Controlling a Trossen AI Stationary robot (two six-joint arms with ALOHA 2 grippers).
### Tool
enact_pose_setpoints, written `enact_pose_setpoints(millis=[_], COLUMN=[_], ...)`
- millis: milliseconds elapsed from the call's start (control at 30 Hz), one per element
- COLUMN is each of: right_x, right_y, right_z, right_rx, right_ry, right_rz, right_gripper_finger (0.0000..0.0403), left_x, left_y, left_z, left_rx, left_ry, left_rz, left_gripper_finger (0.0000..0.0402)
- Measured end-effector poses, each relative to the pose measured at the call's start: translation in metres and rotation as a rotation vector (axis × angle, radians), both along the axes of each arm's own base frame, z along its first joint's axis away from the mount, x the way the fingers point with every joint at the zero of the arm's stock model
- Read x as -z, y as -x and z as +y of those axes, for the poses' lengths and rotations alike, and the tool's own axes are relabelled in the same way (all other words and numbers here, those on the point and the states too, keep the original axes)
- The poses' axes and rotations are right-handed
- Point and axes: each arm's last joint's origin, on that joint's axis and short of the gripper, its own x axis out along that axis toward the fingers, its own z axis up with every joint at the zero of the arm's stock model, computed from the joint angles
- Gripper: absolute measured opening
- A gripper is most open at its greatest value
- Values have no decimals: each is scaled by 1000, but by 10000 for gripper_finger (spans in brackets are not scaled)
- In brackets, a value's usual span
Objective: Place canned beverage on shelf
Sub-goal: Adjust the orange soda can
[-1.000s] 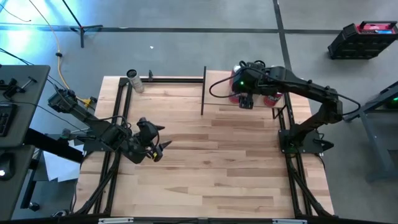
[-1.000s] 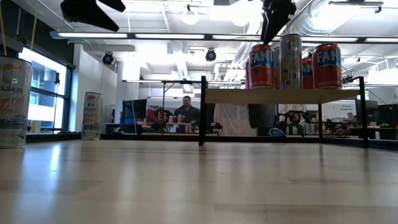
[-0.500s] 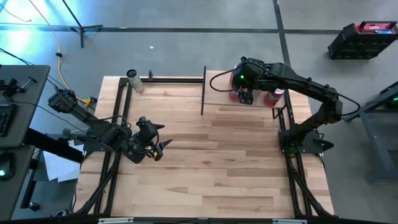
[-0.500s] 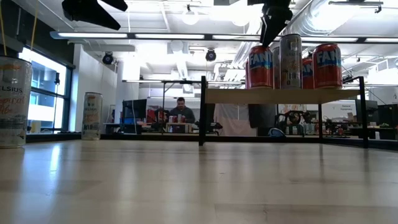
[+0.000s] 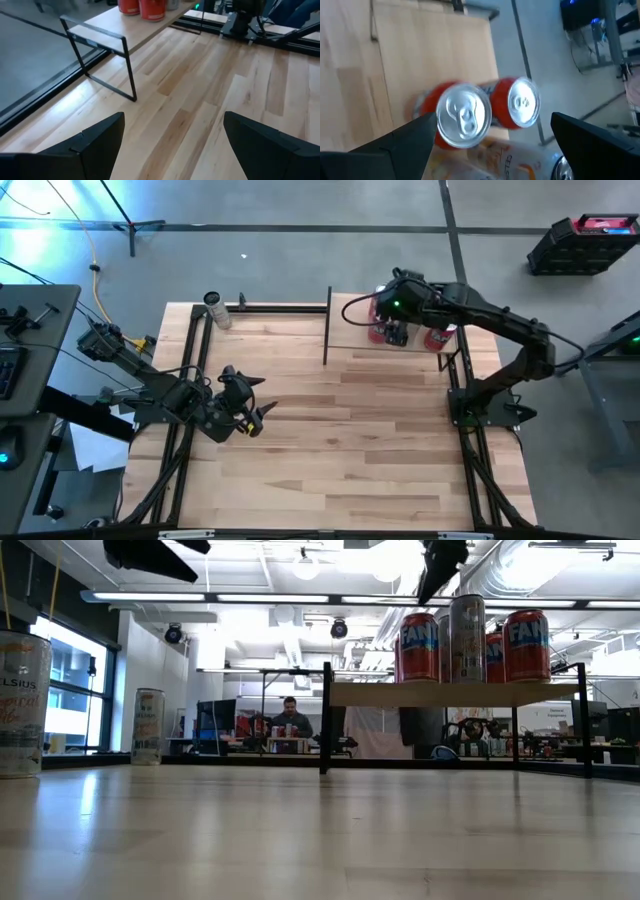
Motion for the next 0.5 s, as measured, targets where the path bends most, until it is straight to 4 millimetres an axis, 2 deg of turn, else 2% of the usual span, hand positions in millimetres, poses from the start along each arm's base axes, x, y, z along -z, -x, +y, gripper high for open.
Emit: enact_pose_setpoints(millis=[133, 233, 500], right_x=[-9, -14, -31], right_y=[4, 15, 70], right_z=[4, 6, 35], right_rx=[-17, 13, 62], right_ry=[3, 16, -103], right_rz=[-72, -81, -145], right_gripper_finger=[376, 376, 374], left_x=[-3, -6, -10], left_y=[-3, -5, -8], left_z=[-2, -3, -5], left_rx=[24, 44, 89], left_ry=[-20, -37, -81], left_rz=[-14, -31, -36], left_gripper_finger=[333, 333, 333])
